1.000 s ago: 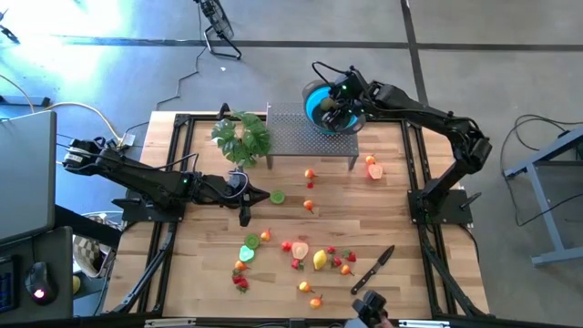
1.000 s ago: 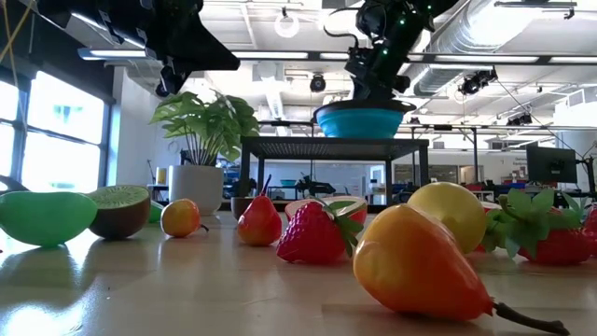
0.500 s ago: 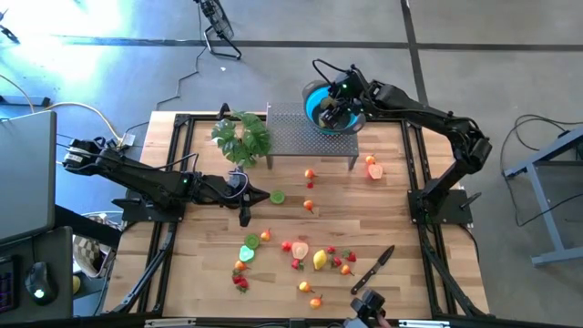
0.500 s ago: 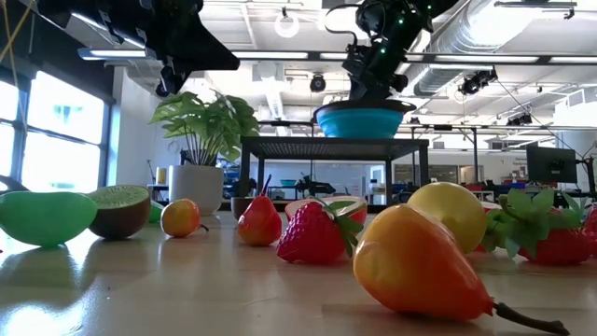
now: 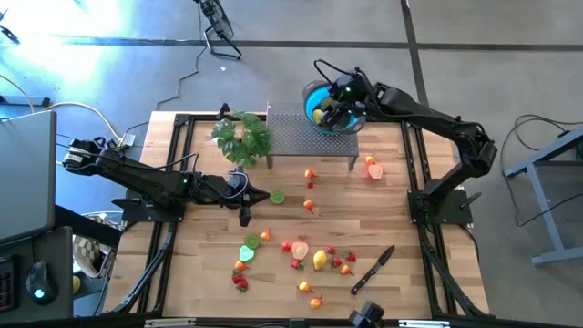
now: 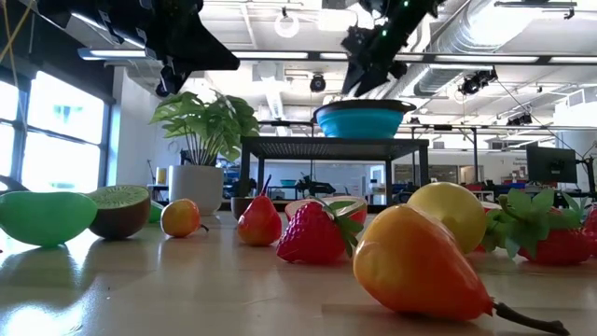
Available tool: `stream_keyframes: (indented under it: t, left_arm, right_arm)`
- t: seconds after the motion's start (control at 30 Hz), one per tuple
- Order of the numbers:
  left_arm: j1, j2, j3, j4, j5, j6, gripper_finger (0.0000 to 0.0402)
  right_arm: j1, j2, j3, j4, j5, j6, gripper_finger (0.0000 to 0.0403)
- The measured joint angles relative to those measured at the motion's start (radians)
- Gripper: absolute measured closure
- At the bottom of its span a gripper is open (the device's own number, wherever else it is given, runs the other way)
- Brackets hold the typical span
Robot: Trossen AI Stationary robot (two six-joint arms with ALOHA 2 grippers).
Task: Pick & Place Fruit
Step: Put the red strawberry in the blue bowl on the shelf
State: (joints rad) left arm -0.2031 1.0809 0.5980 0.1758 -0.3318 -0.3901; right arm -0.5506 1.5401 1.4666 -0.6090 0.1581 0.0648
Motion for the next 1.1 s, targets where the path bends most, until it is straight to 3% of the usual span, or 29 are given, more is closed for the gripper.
stream_keyframes:
  t: [0.57, 0.93, 1.1]
  left_arm:
    - [0.0, 0.0, 0.0, -0.003, 0.003, -0.008, 0.0402]
    - [0.0, 0.001, 0.0, -0.022, 0.007, -0.008, 0.0402]
    - [0.0, 0.001, 0.0, -0.022, 0.007, -0.003, 0.0402]
  right_arm:
    - [0.213, -0.167, 0.0, -0.015, -0.005, 0.147, 0.0182]
    - [0.391, -0.197, 0.0, -0.12, 0.003, 0.257, 0.0257]
    - [0.488, -0.204, 0.0, -0.243, 0.095, 0.33, 0.031]
